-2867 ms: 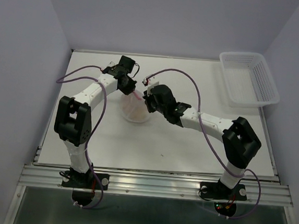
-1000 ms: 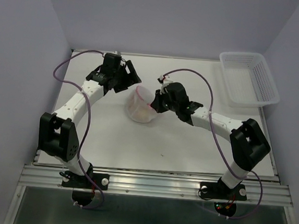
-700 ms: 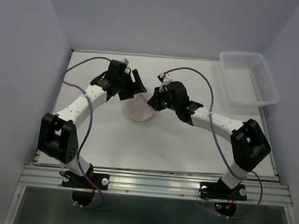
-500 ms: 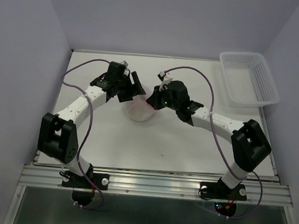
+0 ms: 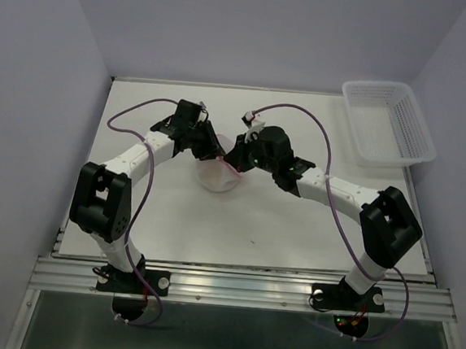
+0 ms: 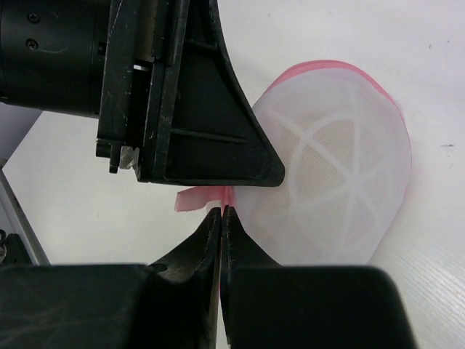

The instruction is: Unzip the laundry bag and remove the bra

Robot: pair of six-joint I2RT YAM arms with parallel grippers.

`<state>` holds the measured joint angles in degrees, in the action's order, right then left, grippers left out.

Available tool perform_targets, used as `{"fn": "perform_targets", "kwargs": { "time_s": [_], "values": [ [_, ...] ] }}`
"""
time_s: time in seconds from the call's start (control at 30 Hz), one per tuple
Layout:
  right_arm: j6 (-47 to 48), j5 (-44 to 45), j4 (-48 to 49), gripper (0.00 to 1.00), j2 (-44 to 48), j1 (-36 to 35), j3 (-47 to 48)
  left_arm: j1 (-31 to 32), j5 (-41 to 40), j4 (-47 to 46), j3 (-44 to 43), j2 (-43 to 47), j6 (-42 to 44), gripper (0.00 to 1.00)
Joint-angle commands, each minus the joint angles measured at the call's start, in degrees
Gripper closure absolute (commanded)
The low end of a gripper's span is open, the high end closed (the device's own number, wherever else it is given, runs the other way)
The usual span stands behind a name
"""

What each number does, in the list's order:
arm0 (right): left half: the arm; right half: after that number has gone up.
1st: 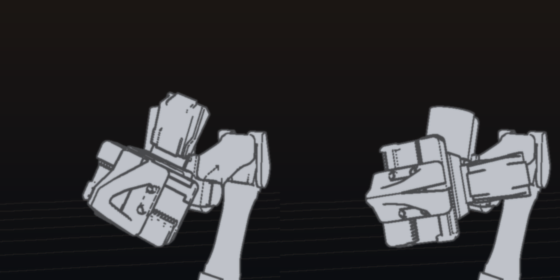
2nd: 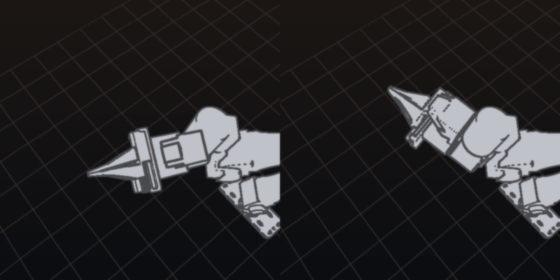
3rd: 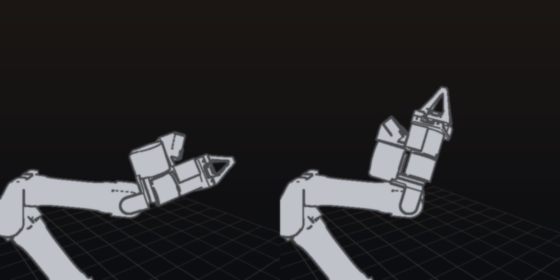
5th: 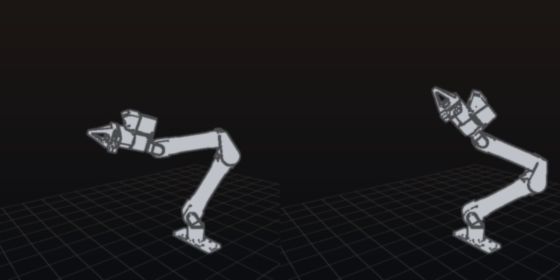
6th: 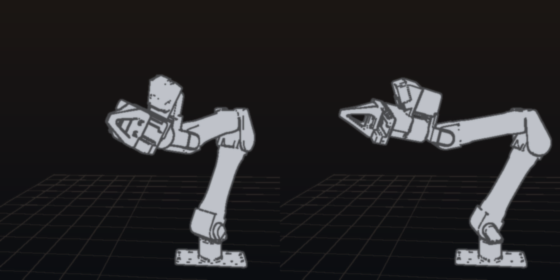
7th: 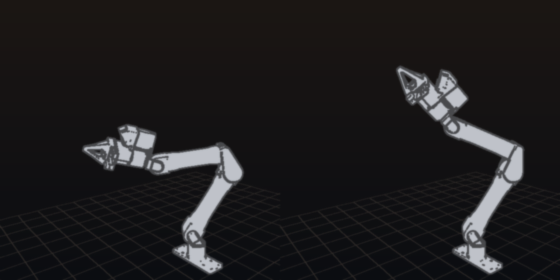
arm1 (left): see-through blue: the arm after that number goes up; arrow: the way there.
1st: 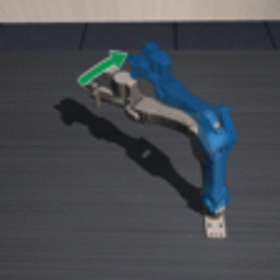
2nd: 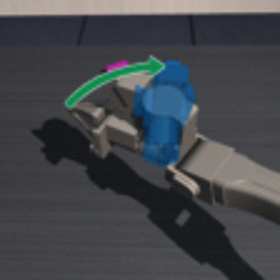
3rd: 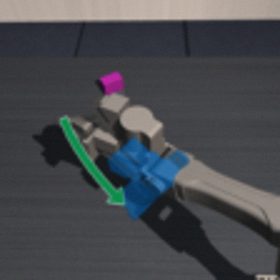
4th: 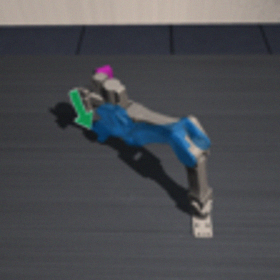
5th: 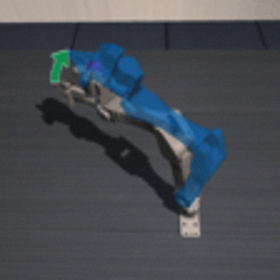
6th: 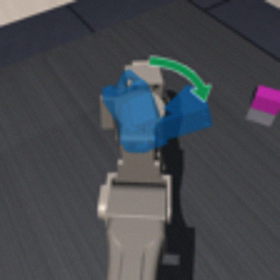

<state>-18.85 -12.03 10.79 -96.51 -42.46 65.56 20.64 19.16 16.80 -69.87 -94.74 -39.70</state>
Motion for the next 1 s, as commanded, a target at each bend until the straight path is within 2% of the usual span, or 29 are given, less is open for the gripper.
{"fn": "perform_targets", "kwargs": {
  "time_s": [0.0, 0.07, 0.1, 0.2, 0.37, 0.6, 0.97],
  "values": [
    [0.4, 0.0, 3.6, 0.99, -0.2, -0.3, 3.2, 0.2, 0.9, -1.9, -1.2, 1.3, 0.5, 0.78],
    [0.3, 0.1, 3.7, 0.99, -0.2, -0.3, 2.9, 0.3, 0.6, -1.4, -1.7, 1.0, 0.3, 0.97],
    [0.3, 0.2, 3.5, 0.99, 0.0, -0.3, 2.6, 0.2, 0.6, -1.1, -1.9, 0.6, 0.2, 1.00],
    [0.5, 1.5, 3.3, 0.99, 0.7, -0.3, 1.2, 0.2, 0.4, -1.0, -2.7, 0.2, 0.1, 1.00],
    [0.4, 9.3, 1.5, 0.99, 2.4, -0.3, -1.3, -0.8, -0.1, -0.5, -3.9, 0.1, -0.1, 1.00],
    [-1.2, 16.6, -0.4, 0.99, 2.9, -0.3, -4.4, -5.6, 2.4, -1.9, -2.3, 0.3, -1.3, 1.00],
    [-1.5, 18.9, -1.3, 0.99, 3.1, 4.0, -6.8, -10.8, 5.4, -2.4, -1.0, 0.6, -1.0, 1.00]
  ]
}}
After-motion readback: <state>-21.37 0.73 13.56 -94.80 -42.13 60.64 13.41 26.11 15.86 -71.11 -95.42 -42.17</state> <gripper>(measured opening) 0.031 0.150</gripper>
